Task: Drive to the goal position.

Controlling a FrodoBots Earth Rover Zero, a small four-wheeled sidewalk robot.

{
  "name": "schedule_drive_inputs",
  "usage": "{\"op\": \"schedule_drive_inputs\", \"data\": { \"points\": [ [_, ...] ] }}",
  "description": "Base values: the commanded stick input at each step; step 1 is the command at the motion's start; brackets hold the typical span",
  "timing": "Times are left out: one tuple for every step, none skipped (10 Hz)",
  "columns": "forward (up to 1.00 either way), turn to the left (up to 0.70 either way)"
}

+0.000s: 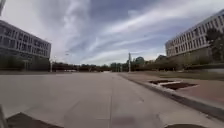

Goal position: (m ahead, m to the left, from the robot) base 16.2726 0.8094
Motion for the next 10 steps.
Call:
{"op": "schedule_drive_inputs", "data": {
  "points": [
    [0.85,0.0],
    [0.85,0.0],
    [0.85,0.0],
    [0.85,0.0],
    [0.85,0.0],
    [0.85,0.0],
    [0.85,0.0],
    [0.85,0.0],
    [0.85,0.0],
    [0.85,0.0]
  ]
}}
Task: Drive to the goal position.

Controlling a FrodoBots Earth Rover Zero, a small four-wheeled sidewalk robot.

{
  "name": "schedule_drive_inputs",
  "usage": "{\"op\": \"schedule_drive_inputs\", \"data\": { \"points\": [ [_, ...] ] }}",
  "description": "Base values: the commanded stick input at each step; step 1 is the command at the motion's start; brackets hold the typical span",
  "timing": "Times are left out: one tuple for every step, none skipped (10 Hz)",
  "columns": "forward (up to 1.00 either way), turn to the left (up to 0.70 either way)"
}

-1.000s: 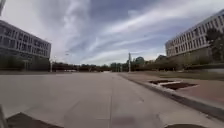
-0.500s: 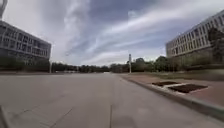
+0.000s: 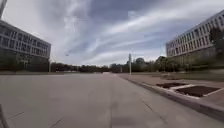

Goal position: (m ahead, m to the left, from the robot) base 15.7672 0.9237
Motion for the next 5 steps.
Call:
{"op": "schedule_drive_inputs", "data": {
  "points": [
    [0.85,0.0],
    [0.85,0.0],
    [0.85,0.0],
    [0.85,0.0],
    [0.85,0.0]
  ]
}}
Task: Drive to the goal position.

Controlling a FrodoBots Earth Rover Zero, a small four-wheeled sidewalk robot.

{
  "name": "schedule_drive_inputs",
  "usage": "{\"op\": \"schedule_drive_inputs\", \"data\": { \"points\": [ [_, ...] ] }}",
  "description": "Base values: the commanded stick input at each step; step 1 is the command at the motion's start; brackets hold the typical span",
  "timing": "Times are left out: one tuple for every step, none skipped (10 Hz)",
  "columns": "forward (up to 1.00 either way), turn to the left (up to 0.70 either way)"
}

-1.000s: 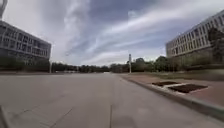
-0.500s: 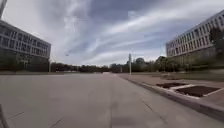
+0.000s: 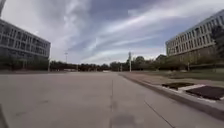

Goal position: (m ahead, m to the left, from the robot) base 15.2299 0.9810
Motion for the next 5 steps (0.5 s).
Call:
{"op": "schedule_drive_inputs", "data": {
  "points": [
    [0.85,0.0],
    [0.85,0.0],
    [0.85,0.0],
    [0.85,0.0],
    [0.85,0.0]
  ]
}}
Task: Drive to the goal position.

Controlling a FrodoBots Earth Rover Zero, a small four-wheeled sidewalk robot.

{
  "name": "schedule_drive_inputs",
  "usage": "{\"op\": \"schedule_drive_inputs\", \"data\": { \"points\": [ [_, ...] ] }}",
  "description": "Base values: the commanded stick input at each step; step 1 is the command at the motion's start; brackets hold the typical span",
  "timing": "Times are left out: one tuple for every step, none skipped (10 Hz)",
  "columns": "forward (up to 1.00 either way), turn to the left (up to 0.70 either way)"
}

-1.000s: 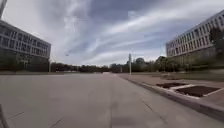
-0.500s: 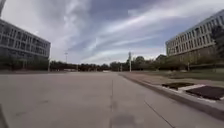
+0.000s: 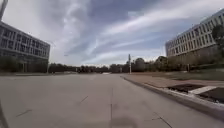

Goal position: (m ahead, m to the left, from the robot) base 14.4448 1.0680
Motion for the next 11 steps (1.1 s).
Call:
{"op": "schedule_drive_inputs", "data": {
  "points": [
    [0.85,0.0],
    [0.85,0.0],
    [0.85,0.0],
    [0.85,0.0],
    [0.85,0.0],
    [0.85,0.0],
    [0.88,0.0],
    [0.96,0.0],
    [1.0,0.0],
    [1.0,0.0],
    [1.0,0.0]
  ]
}}
